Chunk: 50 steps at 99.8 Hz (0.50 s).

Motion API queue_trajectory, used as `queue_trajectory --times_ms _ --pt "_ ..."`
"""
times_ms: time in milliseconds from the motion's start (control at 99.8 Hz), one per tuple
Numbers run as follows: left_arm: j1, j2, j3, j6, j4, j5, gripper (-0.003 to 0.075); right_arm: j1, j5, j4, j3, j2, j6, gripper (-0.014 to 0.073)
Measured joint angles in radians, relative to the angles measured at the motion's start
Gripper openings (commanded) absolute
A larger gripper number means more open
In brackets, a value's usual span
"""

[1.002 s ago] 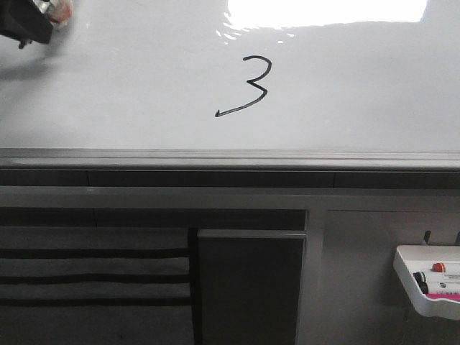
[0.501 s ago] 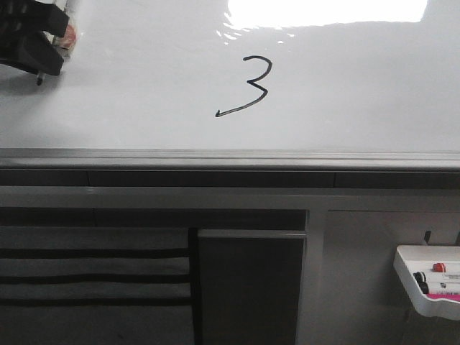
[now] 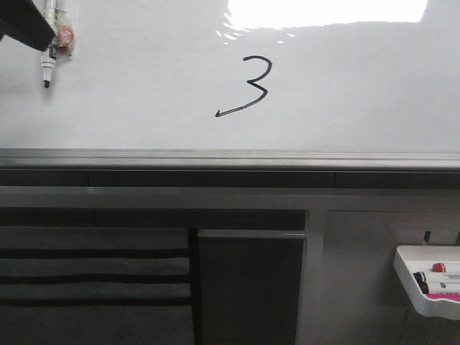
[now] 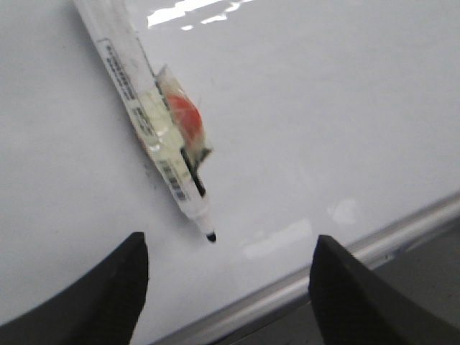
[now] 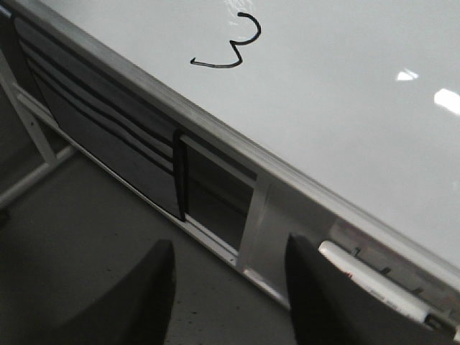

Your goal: Write number 3 on whiteboard

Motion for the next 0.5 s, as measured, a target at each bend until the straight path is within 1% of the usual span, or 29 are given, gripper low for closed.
queue_trajectory --times_ms 90,150,220,301,401,451,501 --pt "0.0 -0.086 0.0 -0.049 0.108 0.103 0.0444 0.0 0.006 -0.06 0.0 0.0 0.203 0.0314" --pt "0.0 -0.141 0.0 -0.123 0.197 0.155 0.0401 0.0 0.012 -0.138 0.0 0.0 0.348 0.0312" --pt "0.0 -0.209 0.0 -0.228 0.314 0.209 0.0342 0.0 0.012 -0.24 0.0 0.0 0.468 0.0313" --pt "0.0 -0.289 0.0 -0.325 0.42 0.249 0.0274 0.0 0.012 -0.344 0.0 0.0 0.547 0.0313" --pt "0.0 -0.386 0.034 -0.395 0.457 0.226 0.0193 0.0 0.012 -0.413 0.0 0.0 0.588 0.0305" --pt "0.0 -0.437 0.074 -0.41 0.457 0.192 0.0146 0.0 0.011 -0.426 0.0 0.0 0.596 0.0265" --pt "0.0 -0.488 0.119 -0.418 0.457 0.152 0.0105 0.0 0.001 -0.428 0.0 0.0 0.6 0.0196"
